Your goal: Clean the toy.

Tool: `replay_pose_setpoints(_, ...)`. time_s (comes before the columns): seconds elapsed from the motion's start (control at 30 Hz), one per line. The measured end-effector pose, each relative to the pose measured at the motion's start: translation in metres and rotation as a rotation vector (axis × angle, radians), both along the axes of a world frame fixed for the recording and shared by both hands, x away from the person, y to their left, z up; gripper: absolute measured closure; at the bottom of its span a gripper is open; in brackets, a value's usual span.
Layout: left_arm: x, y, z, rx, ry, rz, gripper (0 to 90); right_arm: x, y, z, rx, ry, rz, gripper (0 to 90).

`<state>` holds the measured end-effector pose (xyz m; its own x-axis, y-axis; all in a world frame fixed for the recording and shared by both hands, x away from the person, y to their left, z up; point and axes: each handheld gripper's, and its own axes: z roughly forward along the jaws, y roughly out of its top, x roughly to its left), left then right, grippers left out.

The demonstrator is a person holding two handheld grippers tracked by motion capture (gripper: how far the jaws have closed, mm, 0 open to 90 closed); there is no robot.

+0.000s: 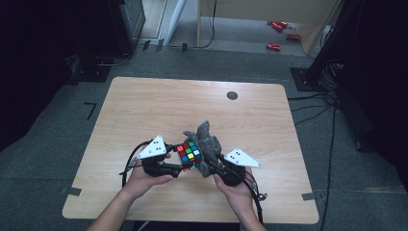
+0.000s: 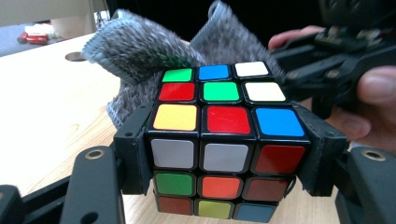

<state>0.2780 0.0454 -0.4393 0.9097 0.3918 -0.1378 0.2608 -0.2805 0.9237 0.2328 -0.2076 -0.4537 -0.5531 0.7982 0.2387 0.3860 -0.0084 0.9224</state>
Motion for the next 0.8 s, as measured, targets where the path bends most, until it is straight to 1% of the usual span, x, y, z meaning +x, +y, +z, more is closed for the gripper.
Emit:
replay_pose_setpoints(0.13,-0.002,-0.004,-0.003,0.023,-0.005,-0.003,34.9,-0.002,-0.002,0.006,0.007,-0.042,-0.012,69.4)
replay_pose_setpoints(0.17,-0.002,-0.005,-0.002,0.029,-0.010,-0.002,34.9,-0.002,-0.002,0.007,0.006,-0.044,-0.013,69.4)
replay_pose_setpoints(0.3,-0.004,-0.006,0.000,0.026,-0.017,-0.004,34.9,0.000,-0.004,0.002,0.009,-0.028,-0.007,69.4)
replay_pose_setpoints(0.4,-0.004,-0.004,0.003,0.012,-0.019,0.001,34.8,0.001,-0.002,-0.003,-0.003,-0.017,-0.002,69.4)
replay_pose_setpoints(0.47,-0.003,-0.002,0.003,0.001,-0.018,0.007,34.8,0.001,-0.002,-0.004,-0.011,-0.011,0.001,69.3)
replay_pose_setpoints(0.5,-0.002,-0.001,0.003,0.003,-0.022,0.010,34.9,0.001,-0.002,-0.004,-0.014,-0.009,0.001,69.3)
replay_pose_setpoints(0.57,-0.003,-0.001,0.002,0.017,-0.032,0.009,34.8,0.000,-0.002,-0.003,-0.014,-0.009,0.004,69.3)
replay_pose_setpoints(0.63,-0.002,-0.002,0.001,0.029,-0.032,0.009,34.9,0.000,-0.003,0.000,-0.009,-0.016,0.006,69.3)
replay_pose_setpoints(0.73,-0.003,-0.005,-0.002,0.048,-0.033,0.004,34.9,-0.003,-0.006,0.008,0.018,-0.038,-0.001,69.3)
replay_pose_setpoints(0.8,-0.004,-0.009,-0.004,0.069,-0.039,0.004,34.9,-0.004,-0.008,0.012,0.024,-0.056,-0.011,69.2)
